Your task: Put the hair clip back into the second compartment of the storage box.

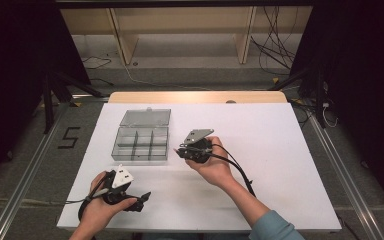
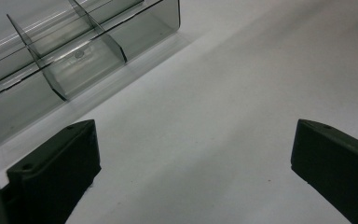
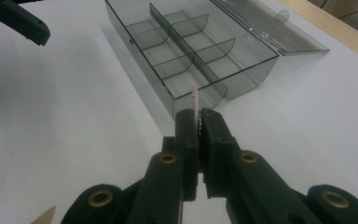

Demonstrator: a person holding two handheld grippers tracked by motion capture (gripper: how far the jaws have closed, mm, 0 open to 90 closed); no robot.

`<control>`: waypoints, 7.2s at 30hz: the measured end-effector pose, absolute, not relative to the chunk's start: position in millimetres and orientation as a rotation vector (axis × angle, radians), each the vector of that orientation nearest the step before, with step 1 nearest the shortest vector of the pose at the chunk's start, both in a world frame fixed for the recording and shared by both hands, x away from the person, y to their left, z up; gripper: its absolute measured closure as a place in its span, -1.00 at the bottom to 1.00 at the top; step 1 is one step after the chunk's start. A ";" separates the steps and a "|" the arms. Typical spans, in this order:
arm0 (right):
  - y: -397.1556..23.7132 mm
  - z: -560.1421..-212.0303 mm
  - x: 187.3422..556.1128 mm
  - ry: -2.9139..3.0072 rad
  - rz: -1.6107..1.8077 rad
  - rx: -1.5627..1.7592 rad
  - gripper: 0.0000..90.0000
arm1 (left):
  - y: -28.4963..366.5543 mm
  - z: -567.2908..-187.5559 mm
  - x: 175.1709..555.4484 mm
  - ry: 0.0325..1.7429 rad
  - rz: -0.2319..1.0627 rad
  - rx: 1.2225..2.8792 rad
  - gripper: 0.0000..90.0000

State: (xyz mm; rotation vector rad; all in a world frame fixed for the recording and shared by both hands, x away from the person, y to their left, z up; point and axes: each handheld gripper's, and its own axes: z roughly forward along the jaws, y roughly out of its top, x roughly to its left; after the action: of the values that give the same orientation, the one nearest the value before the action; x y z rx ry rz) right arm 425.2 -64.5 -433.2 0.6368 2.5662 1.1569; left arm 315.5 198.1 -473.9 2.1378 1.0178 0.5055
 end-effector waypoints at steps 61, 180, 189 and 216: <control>-25.1 -427.0 445.2 2.555 1.149 0.639 0.93 | 199.1 -472.9 315.5 1.021 0.516 2.121 -0.98; 32.2 -438.9 487.5 2.522 1.175 0.745 0.92 | 199.4 -472.9 315.4 1.019 0.512 2.114 -0.96; 36.2 -440.9 488.1 2.525 1.166 0.745 0.92 | 199.3 -472.7 315.4 1.016 0.511 2.115 -0.96; 50.1 -442.9 498.4 2.517 1.168 0.777 0.92 | 199.7 -472.6 315.5 1.013 0.515 2.118 -0.96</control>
State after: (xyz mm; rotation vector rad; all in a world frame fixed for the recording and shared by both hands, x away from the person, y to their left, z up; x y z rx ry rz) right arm 498.4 50.1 -442.9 0.7766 2.5172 1.1676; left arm 315.5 199.7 -472.6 2.1178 1.0127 0.5148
